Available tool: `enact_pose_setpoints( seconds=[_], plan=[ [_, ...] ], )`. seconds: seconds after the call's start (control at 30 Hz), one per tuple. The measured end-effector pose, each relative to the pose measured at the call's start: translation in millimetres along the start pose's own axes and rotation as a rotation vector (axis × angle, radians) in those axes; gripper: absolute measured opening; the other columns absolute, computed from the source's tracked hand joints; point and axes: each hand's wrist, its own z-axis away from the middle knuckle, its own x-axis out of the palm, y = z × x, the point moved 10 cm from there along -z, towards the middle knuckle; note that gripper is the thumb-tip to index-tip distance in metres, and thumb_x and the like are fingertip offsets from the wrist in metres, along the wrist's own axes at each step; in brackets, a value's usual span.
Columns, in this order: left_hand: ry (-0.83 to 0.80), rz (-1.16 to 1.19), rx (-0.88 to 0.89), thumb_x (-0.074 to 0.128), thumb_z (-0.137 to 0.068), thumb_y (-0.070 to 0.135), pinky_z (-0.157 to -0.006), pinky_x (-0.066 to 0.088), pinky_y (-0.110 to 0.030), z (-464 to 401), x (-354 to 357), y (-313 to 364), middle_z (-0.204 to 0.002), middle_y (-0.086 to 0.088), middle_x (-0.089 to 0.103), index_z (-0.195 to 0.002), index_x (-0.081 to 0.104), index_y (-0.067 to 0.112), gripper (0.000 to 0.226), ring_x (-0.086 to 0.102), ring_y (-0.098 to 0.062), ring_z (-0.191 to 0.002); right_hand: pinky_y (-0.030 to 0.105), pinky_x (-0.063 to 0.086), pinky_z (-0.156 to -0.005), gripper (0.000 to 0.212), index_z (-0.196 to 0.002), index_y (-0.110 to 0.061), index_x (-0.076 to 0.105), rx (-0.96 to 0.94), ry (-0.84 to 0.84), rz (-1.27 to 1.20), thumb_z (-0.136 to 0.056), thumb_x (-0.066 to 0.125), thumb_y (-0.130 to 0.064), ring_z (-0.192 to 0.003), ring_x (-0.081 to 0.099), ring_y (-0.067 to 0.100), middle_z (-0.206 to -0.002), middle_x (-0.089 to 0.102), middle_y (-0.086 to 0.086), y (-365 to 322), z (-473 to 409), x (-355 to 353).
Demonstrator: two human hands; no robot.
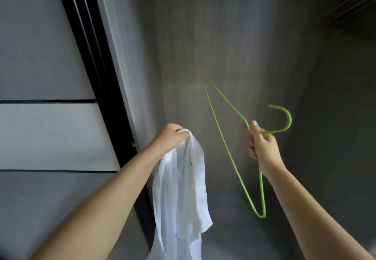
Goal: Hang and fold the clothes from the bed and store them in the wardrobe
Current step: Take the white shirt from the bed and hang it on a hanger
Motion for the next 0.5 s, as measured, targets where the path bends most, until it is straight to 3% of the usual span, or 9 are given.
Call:
enact_pose_setpoints(
  seconds=[0.1, 0.27, 0.4, 0.5],
  plan=[
    [0.050, -0.035, -0.038, 0.057, -0.085, 0.010, -0.038, 0.013, -0.020, -6.1, 23.3, -15.3, -0.059, 0.002, 0.022, -0.058, 0.026, 0.021, 0.043, 0.019, -0.014, -0.053, 0.013, 0.014, -0.036, 0.036, -0.091, -0.007, 0.067, -0.003, -0.150, 0.128, -0.103, 0.041, -0.029, -0.038, 0.017, 0.006, -0.051, 0.019, -0.006, 7.7, 33.5, -25.5],
    [0.137, 0.000, -0.158, 0.059, -0.092, 0.017, -0.046, 0.019, -0.028, -13.2, 62.2, -30.4, -0.058, 0.000, 0.030, -0.062, 0.038, 0.014, 0.037, 0.031, -0.019, -0.065, 0.015, 0.015, -0.036, 0.039, -0.090, -0.002, 0.065, 0.222, -0.333, 0.236, -0.104, 0.038, -0.026, -0.039, 0.016, 0.008, -0.051, 0.019, -0.006, 37.5, 90.8, -82.2],
    [-0.002, 0.004, 0.062, 0.059, -0.088, 0.017, -0.055, 0.034, -0.020, 3.3, 112.2, 18.6, -0.072, -0.011, 0.058, -0.075, 0.063, 0.010, 0.016, 0.047, -0.017, -0.069, 0.019, 0.013, -0.038, 0.038, -0.085, -0.005, 0.065, 0.299, -0.268, 0.377, -0.105, 0.037, -0.022, -0.035, 0.018, 0.009, -0.045, 0.021, -0.003, 58.3, 112.5, -100.1],
    [-0.172, -0.131, 0.269, 0.055, -0.086, 0.026, -0.074, 0.046, -0.029, 43.0, 158.3, 58.0, -0.093, -0.005, 0.073, -0.097, 0.075, 0.017, 0.024, 0.062, -0.017, -0.084, 0.017, 0.015, -0.035, 0.037, -0.082, -0.006, 0.062, 0.304, -0.131, 0.276, -0.106, 0.036, -0.019, -0.034, 0.020, 0.008, -0.044, 0.024, -0.006, 56.4, 119.8, -111.0]
  ],
)
